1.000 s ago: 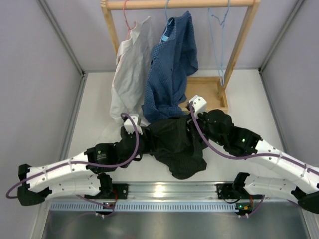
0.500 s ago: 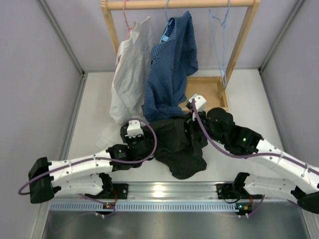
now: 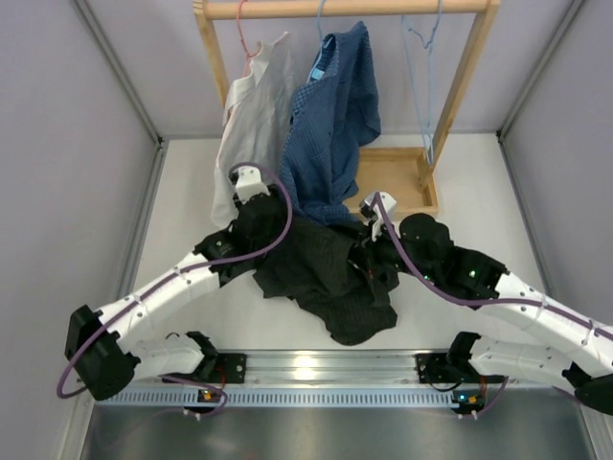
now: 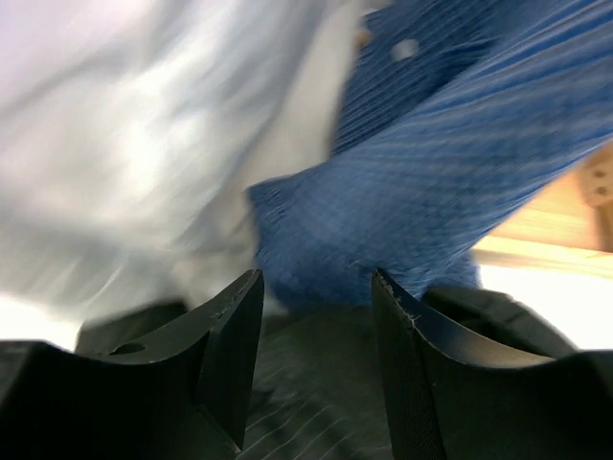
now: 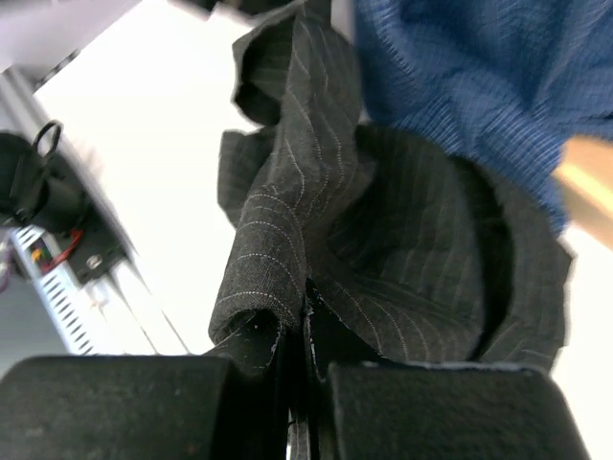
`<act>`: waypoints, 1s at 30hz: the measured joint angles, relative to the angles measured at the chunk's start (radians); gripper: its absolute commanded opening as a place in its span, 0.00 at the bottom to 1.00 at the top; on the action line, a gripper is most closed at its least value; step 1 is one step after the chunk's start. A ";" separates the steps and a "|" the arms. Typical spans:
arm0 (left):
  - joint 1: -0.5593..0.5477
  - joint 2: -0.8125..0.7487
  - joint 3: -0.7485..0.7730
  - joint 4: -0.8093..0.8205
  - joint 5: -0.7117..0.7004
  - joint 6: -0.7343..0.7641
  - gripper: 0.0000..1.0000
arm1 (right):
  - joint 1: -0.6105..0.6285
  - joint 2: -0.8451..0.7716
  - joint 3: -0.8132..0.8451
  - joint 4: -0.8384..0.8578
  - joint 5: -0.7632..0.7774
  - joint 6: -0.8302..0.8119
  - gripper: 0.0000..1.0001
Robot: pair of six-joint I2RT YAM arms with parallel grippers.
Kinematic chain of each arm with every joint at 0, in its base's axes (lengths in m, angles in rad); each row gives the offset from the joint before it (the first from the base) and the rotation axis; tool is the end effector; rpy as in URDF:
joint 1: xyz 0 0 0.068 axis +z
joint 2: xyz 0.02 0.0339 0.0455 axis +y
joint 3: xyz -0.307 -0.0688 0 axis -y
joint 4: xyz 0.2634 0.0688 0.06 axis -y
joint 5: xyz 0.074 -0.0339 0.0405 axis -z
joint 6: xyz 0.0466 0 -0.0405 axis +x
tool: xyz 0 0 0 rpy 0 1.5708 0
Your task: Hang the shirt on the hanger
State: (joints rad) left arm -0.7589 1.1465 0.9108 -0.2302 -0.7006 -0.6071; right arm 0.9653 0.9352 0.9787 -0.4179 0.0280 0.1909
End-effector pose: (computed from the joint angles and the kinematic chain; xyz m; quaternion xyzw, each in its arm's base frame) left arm 0.2105 -0.1583 0.3409 -0.1189 0.8109 -0.0845 0.5667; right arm 0.1209 0.1723 0.3878 -0.3047 0.7681 0.2980 0.4779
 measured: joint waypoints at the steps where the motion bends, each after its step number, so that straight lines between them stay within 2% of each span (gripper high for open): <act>1: 0.002 0.023 0.043 0.004 0.027 0.024 0.53 | 0.000 0.004 -0.007 -0.003 -0.014 0.016 0.00; 3: 0.008 0.082 0.119 0.010 0.080 0.063 0.46 | 0.000 0.011 -0.017 -0.009 -0.041 0.041 0.00; 5: 0.015 0.127 0.162 0.010 0.136 0.089 0.28 | 0.000 0.024 -0.023 -0.019 -0.064 0.071 0.00; 6: 0.018 0.145 0.174 0.003 0.169 0.093 0.28 | 0.000 0.030 -0.023 -0.025 -0.071 0.086 0.00; 8: 0.019 0.158 0.177 -0.034 0.225 0.086 0.29 | 0.000 0.042 -0.023 -0.040 -0.062 0.125 0.01; 10: 0.017 0.136 0.158 -0.070 0.267 0.053 0.39 | -0.002 0.060 -0.018 -0.056 -0.036 0.161 0.02; 11: 0.011 0.108 0.136 -0.086 0.279 0.032 0.43 | -0.005 0.076 -0.010 -0.067 -0.025 0.174 0.02; 12: 0.006 0.070 0.107 -0.093 0.287 0.008 0.54 | -0.011 0.099 0.006 -0.082 -0.014 0.185 0.02; 16: -0.029 -0.117 0.027 -0.148 0.284 -0.056 0.61 | -0.045 0.241 0.098 -0.123 0.016 0.216 0.01; 19: -0.053 -0.212 0.024 -0.158 0.272 -0.077 0.61 | -0.060 0.336 0.161 -0.138 0.037 0.227 0.00; 22: -0.100 -0.234 0.028 -0.158 0.254 -0.092 0.58 | -0.066 0.390 0.216 -0.162 0.066 0.237 0.00; 30: -0.390 -0.051 0.036 -0.159 0.135 -0.186 0.49 | -0.073 0.459 0.348 -0.190 0.115 0.252 0.00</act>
State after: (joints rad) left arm -1.1492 1.0954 0.9470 -0.3889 -0.5655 -0.7933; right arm 0.8925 1.3945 1.3266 -0.6083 0.1429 0.4427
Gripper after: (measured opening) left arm 0.504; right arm 0.007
